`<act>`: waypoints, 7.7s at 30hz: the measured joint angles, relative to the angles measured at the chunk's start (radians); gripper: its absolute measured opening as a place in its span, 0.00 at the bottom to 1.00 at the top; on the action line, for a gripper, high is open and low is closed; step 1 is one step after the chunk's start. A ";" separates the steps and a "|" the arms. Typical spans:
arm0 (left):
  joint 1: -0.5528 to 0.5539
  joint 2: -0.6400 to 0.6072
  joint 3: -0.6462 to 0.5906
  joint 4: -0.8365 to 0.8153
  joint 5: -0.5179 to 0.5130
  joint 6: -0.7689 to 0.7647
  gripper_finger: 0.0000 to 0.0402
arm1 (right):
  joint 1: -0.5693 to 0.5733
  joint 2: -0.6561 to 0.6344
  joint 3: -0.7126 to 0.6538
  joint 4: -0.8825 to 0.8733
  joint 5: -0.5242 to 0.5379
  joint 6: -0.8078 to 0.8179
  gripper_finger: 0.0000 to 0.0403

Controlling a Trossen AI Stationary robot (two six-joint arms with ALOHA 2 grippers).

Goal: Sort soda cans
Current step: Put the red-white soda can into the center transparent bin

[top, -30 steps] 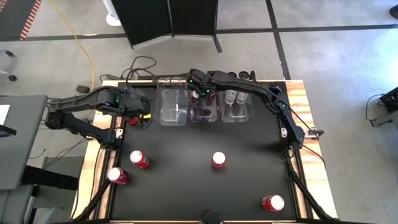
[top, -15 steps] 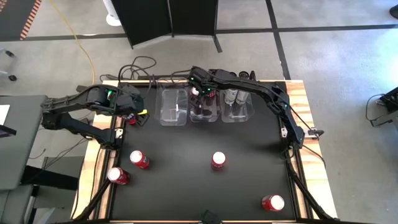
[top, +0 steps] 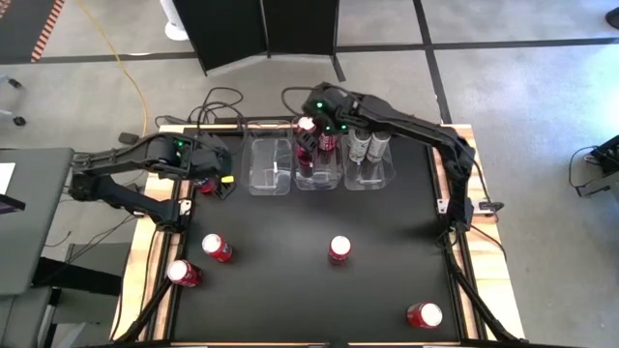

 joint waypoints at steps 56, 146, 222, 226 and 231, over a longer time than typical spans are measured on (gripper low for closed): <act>-1.083 -0.004 -0.578 0.306 0.635 -0.956 0.88 | 0.106 -0.111 -0.130 -0.182 0.010 0.025 0.97; -0.085 0.617 0.350 0.155 0.441 0.381 0.98 | 0.444 -0.518 -1.025 0.722 -0.077 0.079 0.86; -0.036 0.209 0.169 0.056 0.240 0.052 0.97 | 0.366 -0.091 -0.760 0.746 -0.232 -0.056 0.66; -0.036 0.198 0.170 0.040 0.232 0.083 0.97 | 0.382 -0.176 -0.696 0.704 -0.157 -0.083 0.66; -0.036 0.193 0.171 0.042 0.230 0.103 0.97 | 0.356 -0.298 -0.618 0.608 -0.063 -0.169 0.66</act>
